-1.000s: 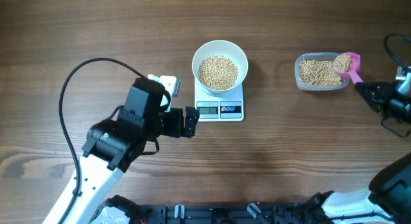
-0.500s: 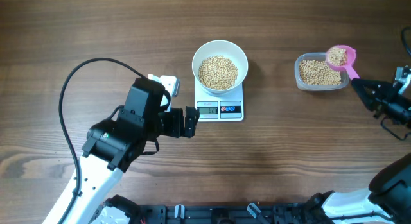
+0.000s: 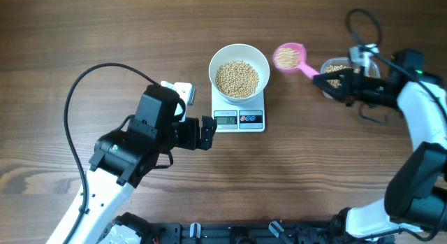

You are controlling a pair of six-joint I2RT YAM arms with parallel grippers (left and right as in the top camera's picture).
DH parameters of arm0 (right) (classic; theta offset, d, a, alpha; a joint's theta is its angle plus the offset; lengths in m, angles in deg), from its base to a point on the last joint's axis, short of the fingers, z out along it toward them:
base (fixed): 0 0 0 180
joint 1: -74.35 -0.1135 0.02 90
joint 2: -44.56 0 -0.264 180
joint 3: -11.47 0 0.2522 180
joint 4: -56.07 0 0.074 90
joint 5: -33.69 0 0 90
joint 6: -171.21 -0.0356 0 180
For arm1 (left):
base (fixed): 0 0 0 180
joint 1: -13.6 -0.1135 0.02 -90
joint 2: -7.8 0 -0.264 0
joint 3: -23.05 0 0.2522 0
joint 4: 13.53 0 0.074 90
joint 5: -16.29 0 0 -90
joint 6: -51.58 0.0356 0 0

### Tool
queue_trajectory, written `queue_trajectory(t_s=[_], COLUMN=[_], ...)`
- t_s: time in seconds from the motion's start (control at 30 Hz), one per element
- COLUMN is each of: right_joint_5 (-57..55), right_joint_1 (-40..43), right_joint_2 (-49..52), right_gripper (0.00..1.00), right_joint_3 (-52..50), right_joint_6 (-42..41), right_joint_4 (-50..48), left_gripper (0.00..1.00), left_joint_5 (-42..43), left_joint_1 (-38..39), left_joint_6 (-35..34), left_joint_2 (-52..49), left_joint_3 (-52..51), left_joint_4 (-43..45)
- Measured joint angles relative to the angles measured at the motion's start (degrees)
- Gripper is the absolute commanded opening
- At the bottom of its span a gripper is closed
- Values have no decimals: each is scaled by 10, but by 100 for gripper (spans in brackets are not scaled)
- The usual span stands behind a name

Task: Scoop item into bowl and weigh 150g on scale
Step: 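Carry the filled scoop left over the bowl, then tip the scoop to pour soybeans into the bowl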

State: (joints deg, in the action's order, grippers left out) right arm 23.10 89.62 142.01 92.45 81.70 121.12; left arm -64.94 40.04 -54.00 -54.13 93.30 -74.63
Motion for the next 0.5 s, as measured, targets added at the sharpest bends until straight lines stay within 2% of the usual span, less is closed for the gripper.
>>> queue_trajectory(t_s=[0.13,0.23,0.4,0.5], right_joint_5=[-64,-139,-256,-326], right_joint_1=[-88,-136,-184,-214], right_joint_2=[-9,-40,-74,-74], right_gripper=[5,4,4,4], right_joint_3=[-1,-1,-1,-1], right_joint_6=[-120,-166,-176,-146], right_joint_4=[-148,-193,-229,-231], left_gripper=[100,100,100,100], left_joint_5=[0,0,0,0], left_joint_1=[0,0,0,0], left_joint_6=[0,0,0,0], left_joint_2=[0,0,0,0], left_joint_3=[0,0,0,0], left_joint_4=[0,0,0,0])
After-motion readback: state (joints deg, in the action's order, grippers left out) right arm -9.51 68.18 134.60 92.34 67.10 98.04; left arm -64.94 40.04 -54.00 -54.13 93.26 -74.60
